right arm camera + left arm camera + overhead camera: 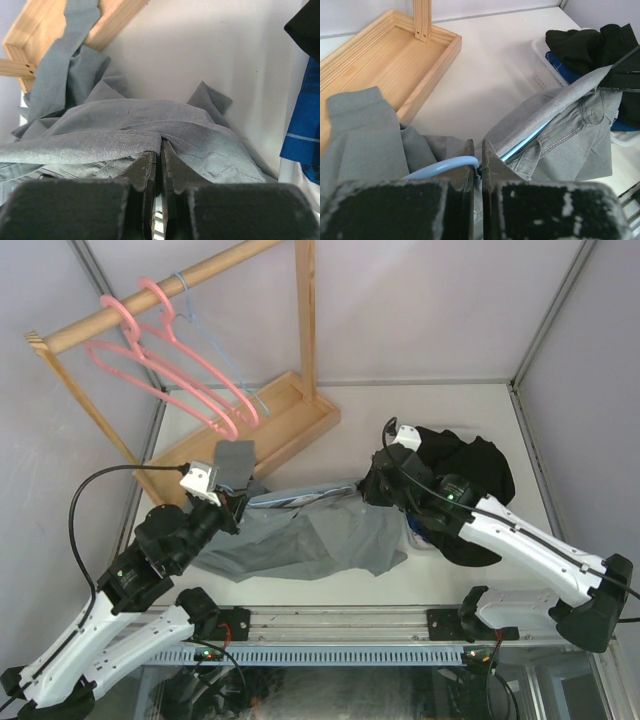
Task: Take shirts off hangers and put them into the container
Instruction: Remove the shirt from the hanger.
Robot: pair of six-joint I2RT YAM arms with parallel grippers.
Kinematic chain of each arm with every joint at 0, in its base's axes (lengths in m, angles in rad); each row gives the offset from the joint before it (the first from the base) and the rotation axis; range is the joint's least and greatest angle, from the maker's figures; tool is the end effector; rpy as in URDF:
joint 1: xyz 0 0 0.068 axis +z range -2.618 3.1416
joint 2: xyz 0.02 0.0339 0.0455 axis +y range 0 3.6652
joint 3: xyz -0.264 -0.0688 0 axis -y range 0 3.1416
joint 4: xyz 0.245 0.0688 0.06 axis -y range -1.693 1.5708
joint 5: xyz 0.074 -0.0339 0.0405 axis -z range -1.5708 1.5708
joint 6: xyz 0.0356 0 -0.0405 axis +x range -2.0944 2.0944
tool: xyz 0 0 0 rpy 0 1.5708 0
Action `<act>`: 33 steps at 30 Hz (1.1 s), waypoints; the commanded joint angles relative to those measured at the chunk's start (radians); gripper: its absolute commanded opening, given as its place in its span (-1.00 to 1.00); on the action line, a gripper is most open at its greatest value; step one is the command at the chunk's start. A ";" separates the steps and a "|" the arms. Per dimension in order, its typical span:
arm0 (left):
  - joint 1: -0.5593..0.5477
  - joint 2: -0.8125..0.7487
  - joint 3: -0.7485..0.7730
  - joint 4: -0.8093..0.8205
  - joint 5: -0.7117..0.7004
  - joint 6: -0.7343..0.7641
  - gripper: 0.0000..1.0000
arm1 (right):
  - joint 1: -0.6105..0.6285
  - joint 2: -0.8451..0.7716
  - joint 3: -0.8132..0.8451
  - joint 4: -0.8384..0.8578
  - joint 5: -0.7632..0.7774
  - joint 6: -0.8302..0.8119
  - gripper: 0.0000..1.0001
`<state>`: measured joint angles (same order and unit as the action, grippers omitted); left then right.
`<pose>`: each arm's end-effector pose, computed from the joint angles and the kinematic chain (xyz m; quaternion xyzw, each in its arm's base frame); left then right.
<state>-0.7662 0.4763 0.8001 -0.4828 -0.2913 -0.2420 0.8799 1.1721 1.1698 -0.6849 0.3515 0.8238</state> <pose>0.0830 -0.0656 0.3523 0.1042 0.7517 -0.2133 0.6154 0.1660 0.1815 0.3481 0.0498 0.8918 0.2127 0.3962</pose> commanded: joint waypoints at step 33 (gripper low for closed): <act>0.011 -0.063 -0.031 0.006 0.040 0.021 -1.00 | -0.122 -0.438 -0.348 0.298 -0.291 -0.564 0.22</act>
<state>-0.7624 0.4122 0.7647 -0.5053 -0.2565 -0.2245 0.7692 0.7582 0.8371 -0.4507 0.0505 0.3599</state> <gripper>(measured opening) 0.038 0.589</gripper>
